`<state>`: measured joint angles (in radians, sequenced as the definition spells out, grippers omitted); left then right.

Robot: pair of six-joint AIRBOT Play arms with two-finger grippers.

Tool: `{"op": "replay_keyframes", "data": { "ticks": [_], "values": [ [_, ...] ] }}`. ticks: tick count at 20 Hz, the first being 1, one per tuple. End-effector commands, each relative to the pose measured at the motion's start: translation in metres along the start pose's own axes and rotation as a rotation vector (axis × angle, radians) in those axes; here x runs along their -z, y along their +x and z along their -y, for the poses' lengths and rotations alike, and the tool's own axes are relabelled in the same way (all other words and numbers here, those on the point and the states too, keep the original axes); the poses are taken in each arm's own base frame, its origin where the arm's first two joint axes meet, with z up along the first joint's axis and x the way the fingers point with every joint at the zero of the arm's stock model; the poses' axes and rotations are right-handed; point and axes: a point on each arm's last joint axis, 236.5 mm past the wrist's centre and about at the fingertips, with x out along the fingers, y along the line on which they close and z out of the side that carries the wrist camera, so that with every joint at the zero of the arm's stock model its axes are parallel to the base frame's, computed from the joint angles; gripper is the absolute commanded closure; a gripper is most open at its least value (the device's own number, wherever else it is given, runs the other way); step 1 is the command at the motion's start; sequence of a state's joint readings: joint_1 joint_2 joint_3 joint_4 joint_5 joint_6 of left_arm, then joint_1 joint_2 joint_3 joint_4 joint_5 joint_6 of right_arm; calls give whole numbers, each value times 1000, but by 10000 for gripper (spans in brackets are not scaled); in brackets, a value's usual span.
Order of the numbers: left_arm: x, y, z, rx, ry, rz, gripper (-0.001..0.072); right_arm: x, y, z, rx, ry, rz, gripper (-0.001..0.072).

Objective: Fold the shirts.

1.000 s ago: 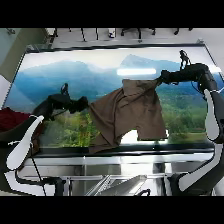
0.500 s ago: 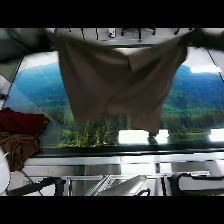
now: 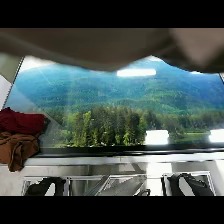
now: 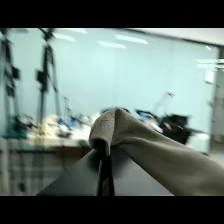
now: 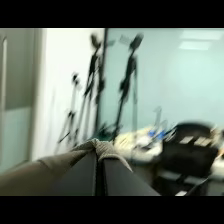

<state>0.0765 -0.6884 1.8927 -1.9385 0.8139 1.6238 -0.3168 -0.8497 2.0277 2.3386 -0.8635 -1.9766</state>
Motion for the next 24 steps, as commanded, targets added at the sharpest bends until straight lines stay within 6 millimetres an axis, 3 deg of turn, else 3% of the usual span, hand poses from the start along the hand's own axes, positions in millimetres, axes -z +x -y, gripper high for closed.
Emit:
{"op": "replay_keyframes", "data": {
  "ticks": [1, 3, 4, 5, 7, 9, 11, 13, 14, 17, 19, 21, 23, 24],
  "values": [
    [-17, -40, -22, -168, 121, 53, 691, -46, -38, 1, 117, -151, 111, 693],
    [12, -23, -41, -221, 119, -52, 690, -27, -24, 12, 118, -140, 55, 693],
    [37, -10, -51, -229, 95, -136, 690, -8, -11, 19, 110, -120, 2, 693],
    [70, 6, -59, -215, 50, -242, 690, 18, 3, 26, 95, -83, -70, 693],
    [141, 39, -69, -160, -49, -456, 690, 92, 36, 37, 23, 24, -260, 693],
    [217, 72, -65, -60, -133, -653, 690, 183, 63, 40, -79, 185, -469, 693],
    [300, 101, -53, 14, -180, -838, 689, 286, 78, 40, -156, 341, -687, 693],
    [403, 124, -45, 45, -175, -1038, 690, 394, 83, 38, -175, 480, -877, 694],
    [455, 128, -44, 45, -160, -1132, 689, 444, 83, 39, -160, 539, -945, 693],
    [612, 123, -68, -12, -153, -1367, 689, 595, 76, 61, -41, 692, -1099, 694],
    [692, 111, -95, -90, -220, -1442, 690, 674, 67, 77, 45, 786, -1142, 694],
    [740, 105, -121, -161, -262, -1458, 690, 732, 64, 92, 125, 906, -1149, 694],
    [759, 110, -138, -191, -280, -1459, 690, 763, 68, 106, 186, 982, -1148, 694],
    [760, 119, -143, -201, -289, -1444, 690, 770, 73, 116, 212, 1014, -1132, 694]
  ]
}}
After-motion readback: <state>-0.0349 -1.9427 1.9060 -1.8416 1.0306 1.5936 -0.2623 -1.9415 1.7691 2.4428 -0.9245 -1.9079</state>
